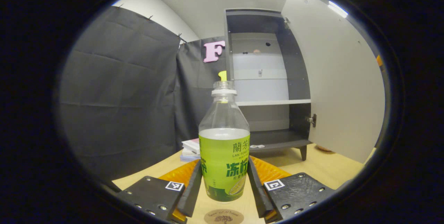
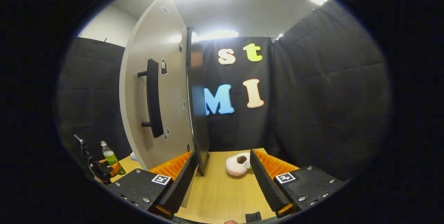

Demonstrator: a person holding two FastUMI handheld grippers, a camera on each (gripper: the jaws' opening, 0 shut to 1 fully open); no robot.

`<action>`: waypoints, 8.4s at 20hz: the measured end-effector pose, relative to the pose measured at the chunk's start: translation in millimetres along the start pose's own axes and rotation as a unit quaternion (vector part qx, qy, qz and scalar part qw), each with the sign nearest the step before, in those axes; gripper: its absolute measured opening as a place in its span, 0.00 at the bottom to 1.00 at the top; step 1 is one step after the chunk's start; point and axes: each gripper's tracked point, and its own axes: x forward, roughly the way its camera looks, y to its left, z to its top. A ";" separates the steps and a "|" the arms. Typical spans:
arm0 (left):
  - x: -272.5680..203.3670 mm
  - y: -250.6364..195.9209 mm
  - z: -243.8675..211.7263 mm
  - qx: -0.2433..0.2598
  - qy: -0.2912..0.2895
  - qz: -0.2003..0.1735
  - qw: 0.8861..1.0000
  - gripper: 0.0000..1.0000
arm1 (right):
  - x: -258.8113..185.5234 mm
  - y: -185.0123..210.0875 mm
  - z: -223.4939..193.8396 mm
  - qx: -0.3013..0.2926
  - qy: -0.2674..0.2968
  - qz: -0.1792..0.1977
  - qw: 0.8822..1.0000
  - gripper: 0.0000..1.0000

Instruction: Open the cabinet door with the right hand, grasp the bottle in the cabinet with the left hand and place it on the coaster, then close the cabinet door with the right hand.

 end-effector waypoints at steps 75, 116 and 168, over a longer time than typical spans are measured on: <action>-46.5 227.8 82.8 0.010 0.007 0.040 0.999 0.93 | 21.3 186.9 75.6 0.013 -0.088 -0.081 0.993 0.91; -35.7 194.2 146.7 -0.025 -0.038 -0.008 0.999 0.92 | 33.5 227.9 46.3 -0.030 -0.077 -0.041 0.996 0.93; -55.6 37.3 207.8 0.018 -0.062 -0.055 0.996 0.88 | 2.5 120.0 19.7 -0.022 -0.071 -0.032 0.997 0.93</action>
